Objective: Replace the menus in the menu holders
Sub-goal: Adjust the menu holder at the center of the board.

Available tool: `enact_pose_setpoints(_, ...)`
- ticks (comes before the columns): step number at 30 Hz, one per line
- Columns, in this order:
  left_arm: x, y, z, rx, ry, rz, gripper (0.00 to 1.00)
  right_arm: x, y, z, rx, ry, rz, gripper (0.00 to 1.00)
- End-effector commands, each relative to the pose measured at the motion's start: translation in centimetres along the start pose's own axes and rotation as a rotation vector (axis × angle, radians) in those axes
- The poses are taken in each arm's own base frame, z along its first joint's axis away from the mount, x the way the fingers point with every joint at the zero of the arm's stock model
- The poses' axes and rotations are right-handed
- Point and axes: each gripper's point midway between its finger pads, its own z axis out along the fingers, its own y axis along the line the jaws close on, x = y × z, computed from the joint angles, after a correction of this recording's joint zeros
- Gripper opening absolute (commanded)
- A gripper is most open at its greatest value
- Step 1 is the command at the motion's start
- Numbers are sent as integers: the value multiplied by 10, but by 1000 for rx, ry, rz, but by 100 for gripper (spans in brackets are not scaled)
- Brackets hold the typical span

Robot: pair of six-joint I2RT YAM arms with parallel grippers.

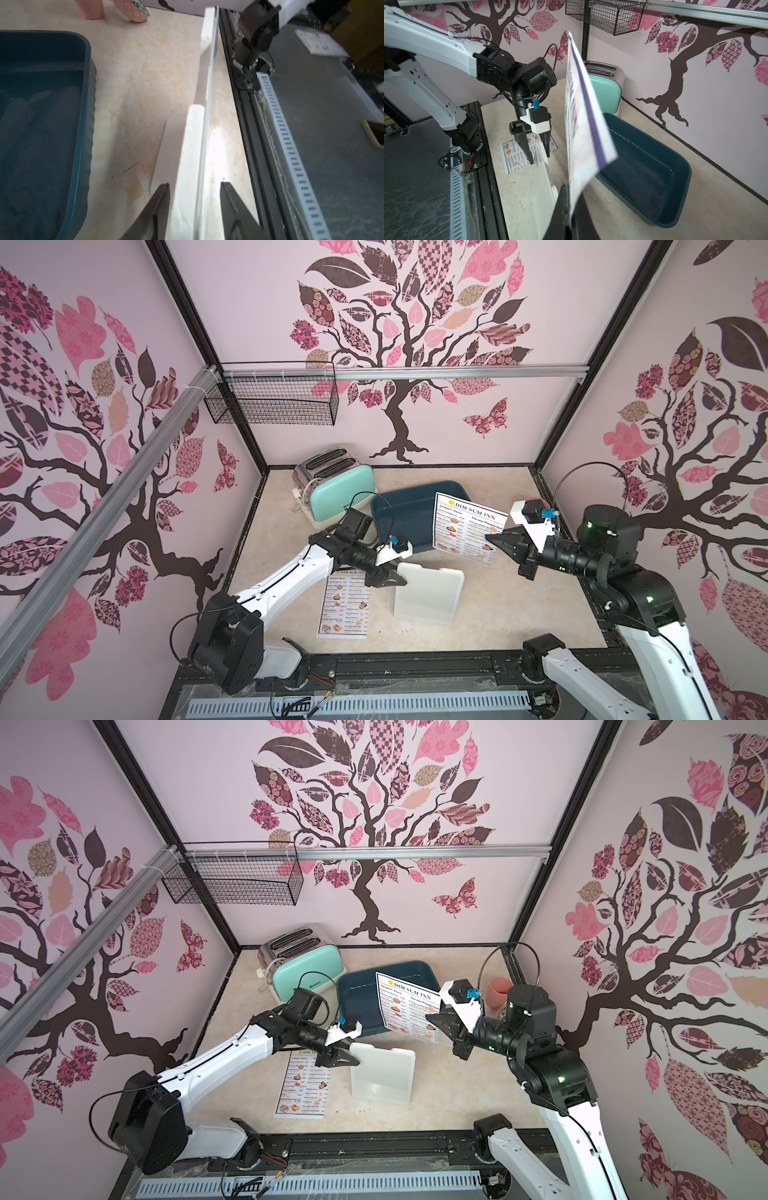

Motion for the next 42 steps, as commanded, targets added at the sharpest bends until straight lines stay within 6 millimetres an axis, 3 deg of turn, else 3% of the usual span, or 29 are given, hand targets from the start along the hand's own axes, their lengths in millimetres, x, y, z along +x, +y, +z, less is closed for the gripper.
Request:
enact_pose_setpoints(1, -8, 11, -10, -106, -10, 73, 56, -9, 9, -7, -40, 29, 87, 0)
enact_pose_setpoints(5, -13, 1, -22, -149, -38, 101, 60, -17, 16, 0, -132, 42, 153, 0)
enact_pose_setpoints(11, -9, -22, -32, -163, -96, 78, 58, -21, 20, 19, -276, 17, 252, 0)
enact_pose_setpoints(20, 2, -25, -34, -227, -113, 79, 57, -14, 21, 40, -400, 22, 325, 0)
enact_pose_setpoints(27, 8, -5, -34, -318, -94, 14, 56, -13, 16, 49, -422, 14, 270, 0)
enact_pose_setpoints(36, -1, 3, -16, -226, -160, -32, 39, -9, 11, 36, -294, 59, 151, 0)
enact_pose_setpoints(39, 4, 19, -16, -296, -123, -11, 32, -11, 8, 30, -242, 61, 115, 0)
enact_pose_setpoints(42, 11, 40, -16, -391, -70, 34, 33, -17, 6, 25, -205, 55, 92, 0)
